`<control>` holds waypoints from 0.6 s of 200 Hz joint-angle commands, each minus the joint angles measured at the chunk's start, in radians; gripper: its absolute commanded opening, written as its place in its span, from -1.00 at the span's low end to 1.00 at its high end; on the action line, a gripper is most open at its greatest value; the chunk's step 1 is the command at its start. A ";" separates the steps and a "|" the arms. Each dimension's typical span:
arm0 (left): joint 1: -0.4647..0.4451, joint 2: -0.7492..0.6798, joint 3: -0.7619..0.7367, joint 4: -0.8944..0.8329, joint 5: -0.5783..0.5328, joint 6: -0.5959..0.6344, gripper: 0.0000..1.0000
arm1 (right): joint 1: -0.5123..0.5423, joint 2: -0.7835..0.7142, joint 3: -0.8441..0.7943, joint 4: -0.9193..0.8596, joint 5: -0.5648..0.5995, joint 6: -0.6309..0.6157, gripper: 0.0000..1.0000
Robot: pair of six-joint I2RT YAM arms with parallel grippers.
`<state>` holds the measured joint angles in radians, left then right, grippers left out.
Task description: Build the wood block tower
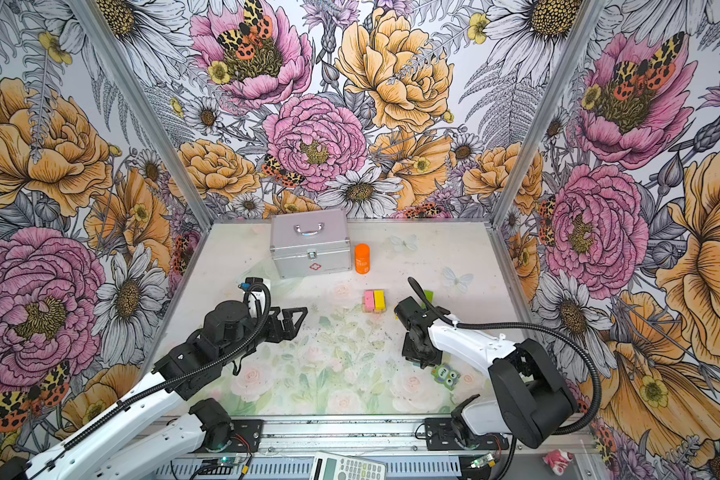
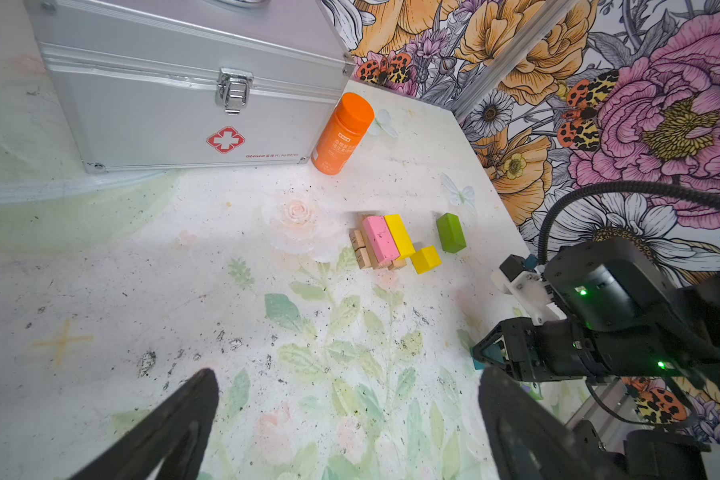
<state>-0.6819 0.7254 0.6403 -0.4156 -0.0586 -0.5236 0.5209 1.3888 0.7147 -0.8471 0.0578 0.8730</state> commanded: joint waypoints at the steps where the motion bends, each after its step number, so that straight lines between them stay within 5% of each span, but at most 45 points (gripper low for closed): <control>1: 0.009 -0.017 0.006 -0.006 0.007 0.005 0.98 | -0.024 0.036 0.063 0.023 0.043 -0.014 -0.33; 120: 0.009 -0.061 -0.002 -0.015 0.004 0.013 0.98 | -0.226 0.228 0.240 0.041 0.057 -0.136 -0.27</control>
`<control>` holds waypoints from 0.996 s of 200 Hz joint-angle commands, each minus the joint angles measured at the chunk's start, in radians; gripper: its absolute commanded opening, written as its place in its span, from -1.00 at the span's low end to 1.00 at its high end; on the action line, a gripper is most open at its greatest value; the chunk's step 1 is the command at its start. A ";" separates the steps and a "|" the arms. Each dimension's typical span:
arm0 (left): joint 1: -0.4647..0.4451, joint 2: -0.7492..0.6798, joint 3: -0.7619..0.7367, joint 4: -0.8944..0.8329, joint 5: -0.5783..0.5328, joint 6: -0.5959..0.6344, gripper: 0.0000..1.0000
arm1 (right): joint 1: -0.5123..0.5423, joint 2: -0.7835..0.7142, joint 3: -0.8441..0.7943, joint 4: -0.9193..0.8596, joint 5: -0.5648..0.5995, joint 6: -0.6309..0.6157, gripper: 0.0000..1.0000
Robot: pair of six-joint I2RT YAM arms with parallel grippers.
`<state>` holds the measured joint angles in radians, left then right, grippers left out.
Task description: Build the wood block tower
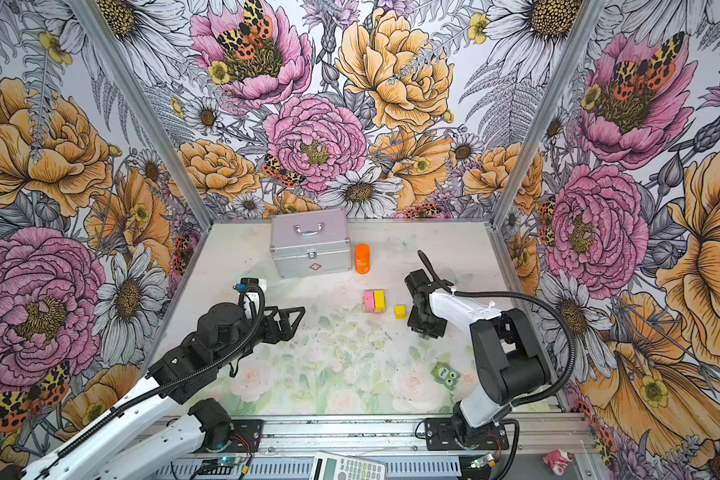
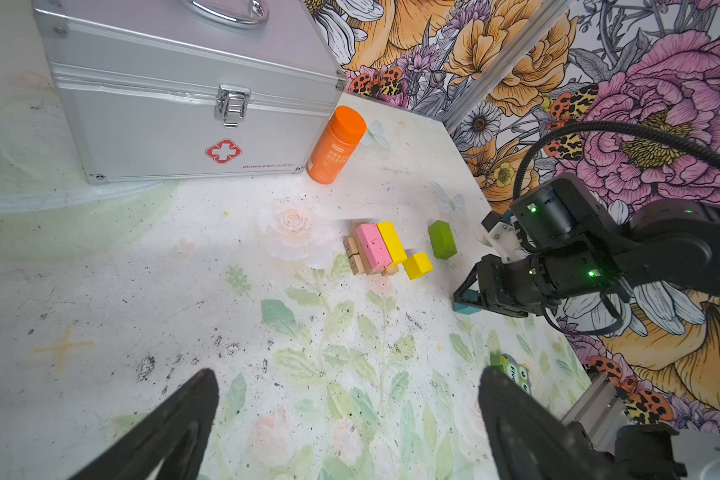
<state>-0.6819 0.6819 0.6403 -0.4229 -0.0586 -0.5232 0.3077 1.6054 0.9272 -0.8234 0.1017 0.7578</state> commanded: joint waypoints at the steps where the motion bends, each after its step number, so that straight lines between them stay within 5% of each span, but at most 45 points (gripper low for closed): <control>1: 0.009 -0.018 -0.002 -0.008 0.004 0.012 0.98 | -0.013 0.011 0.028 0.017 0.013 -0.021 -0.26; 43: 0.006 -0.031 -0.005 -0.008 -0.002 0.012 0.98 | -0.016 -0.070 0.018 0.001 -0.015 -0.010 0.40; 101: -0.002 -0.043 -0.014 0.005 -0.020 0.019 0.98 | -0.012 -0.394 -0.137 -0.253 0.034 0.210 0.70; 120: -0.002 -0.053 -0.019 0.021 -0.005 0.019 0.98 | -0.015 -0.515 -0.225 -0.285 0.019 0.276 0.98; 199: -0.027 -0.108 -0.033 0.030 0.021 0.012 0.98 | -0.019 -0.581 -0.378 -0.231 -0.057 0.333 0.99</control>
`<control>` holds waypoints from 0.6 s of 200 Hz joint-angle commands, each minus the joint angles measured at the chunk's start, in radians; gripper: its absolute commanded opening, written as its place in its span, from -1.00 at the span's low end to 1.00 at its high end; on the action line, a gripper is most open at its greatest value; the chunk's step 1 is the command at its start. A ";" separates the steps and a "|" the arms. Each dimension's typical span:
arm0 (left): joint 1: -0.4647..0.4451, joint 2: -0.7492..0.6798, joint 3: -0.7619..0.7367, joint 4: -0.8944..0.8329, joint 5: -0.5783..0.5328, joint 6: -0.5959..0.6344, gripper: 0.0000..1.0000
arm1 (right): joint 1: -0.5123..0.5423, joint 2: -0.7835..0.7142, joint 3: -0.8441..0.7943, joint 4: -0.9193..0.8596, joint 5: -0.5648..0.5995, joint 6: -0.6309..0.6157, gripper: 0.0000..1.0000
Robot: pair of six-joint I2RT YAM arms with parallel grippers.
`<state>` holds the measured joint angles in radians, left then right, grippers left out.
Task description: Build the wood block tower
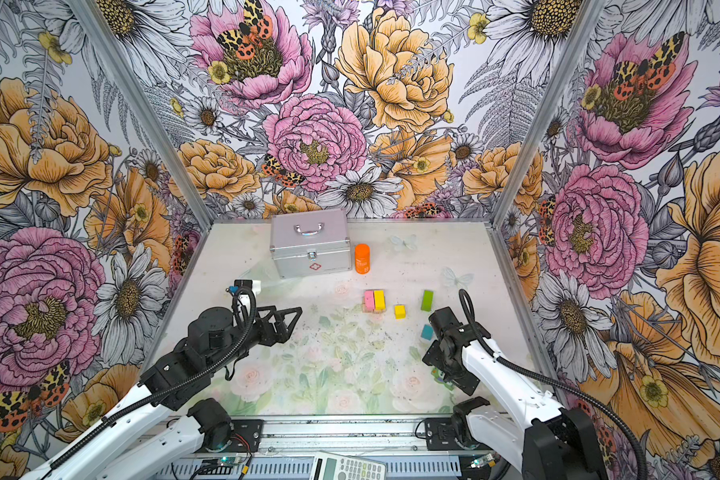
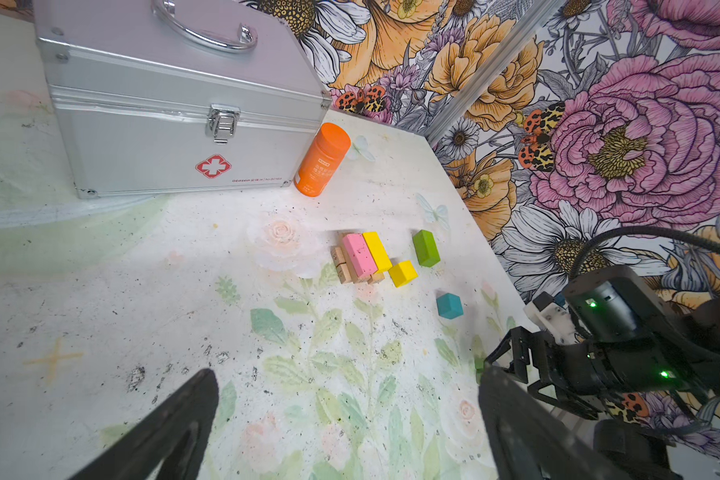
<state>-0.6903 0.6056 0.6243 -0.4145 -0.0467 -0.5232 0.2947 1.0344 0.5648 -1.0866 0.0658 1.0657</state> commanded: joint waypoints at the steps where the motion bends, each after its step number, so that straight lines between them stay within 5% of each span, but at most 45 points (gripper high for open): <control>1: -0.018 -0.033 -0.018 0.022 0.008 0.011 0.98 | -0.006 -0.010 -0.018 0.035 -0.022 0.025 0.99; 120: -0.063 -0.045 0.002 -0.027 -0.061 0.017 0.98 | -0.006 0.069 -0.001 0.116 -0.042 -0.028 0.88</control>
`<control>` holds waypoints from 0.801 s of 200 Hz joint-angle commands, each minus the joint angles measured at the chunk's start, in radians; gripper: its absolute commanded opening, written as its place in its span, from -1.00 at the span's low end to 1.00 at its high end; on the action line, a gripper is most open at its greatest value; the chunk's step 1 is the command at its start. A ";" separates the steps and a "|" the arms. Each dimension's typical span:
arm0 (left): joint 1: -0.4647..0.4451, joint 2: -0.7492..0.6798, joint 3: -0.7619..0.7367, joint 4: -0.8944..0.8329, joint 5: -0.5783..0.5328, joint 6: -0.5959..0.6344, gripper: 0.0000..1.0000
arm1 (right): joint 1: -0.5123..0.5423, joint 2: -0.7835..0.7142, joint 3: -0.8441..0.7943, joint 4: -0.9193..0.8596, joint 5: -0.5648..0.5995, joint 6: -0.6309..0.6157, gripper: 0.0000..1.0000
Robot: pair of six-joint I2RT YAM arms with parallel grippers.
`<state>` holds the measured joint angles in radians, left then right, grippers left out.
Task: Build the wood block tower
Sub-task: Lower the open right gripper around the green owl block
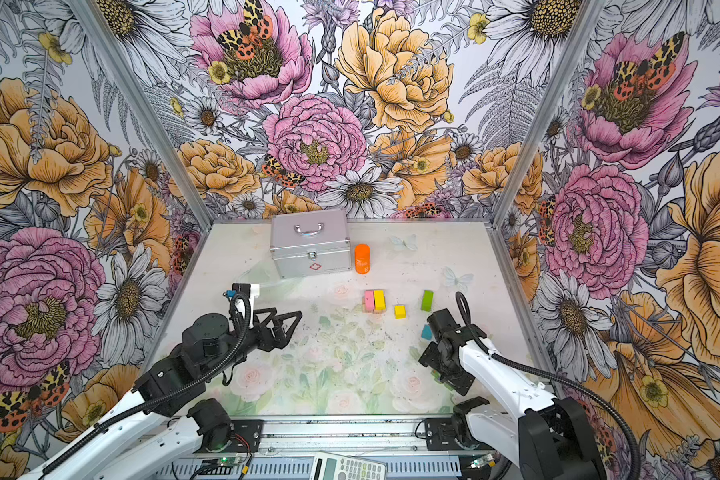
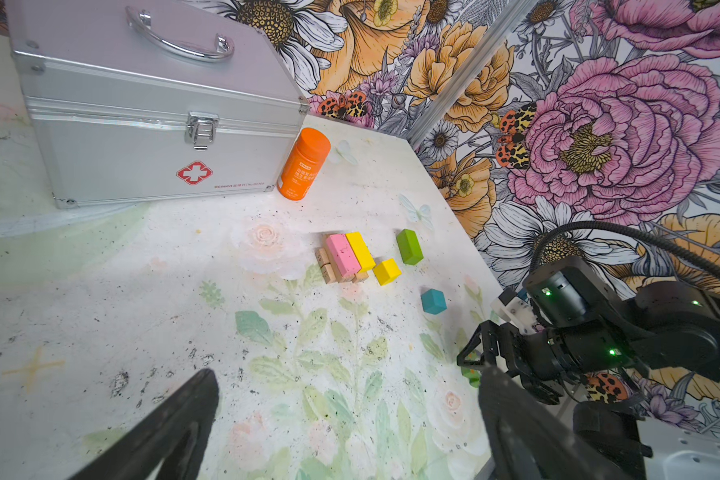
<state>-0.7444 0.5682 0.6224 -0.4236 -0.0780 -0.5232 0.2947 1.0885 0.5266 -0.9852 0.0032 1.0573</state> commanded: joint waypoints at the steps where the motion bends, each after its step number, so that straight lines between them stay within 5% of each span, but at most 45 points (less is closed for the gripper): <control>1: -0.009 -0.008 0.003 -0.018 -0.030 0.017 0.98 | -0.006 0.016 0.039 0.015 0.021 -0.020 0.88; 45: -0.013 -0.013 0.008 -0.031 -0.037 0.014 0.98 | -0.008 0.044 0.053 0.016 0.027 -0.049 0.69; 96: -0.016 -0.017 0.000 -0.031 -0.031 -0.010 0.98 | -0.007 0.060 0.061 0.013 0.021 -0.087 0.15; 160: -0.023 -0.032 -0.001 -0.041 -0.027 -0.024 0.98 | -0.005 0.068 0.065 0.018 -0.003 -0.112 0.02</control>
<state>-0.7574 0.5503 0.6224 -0.4488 -0.0929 -0.5354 0.2932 1.1534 0.5743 -0.9833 0.0090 0.9676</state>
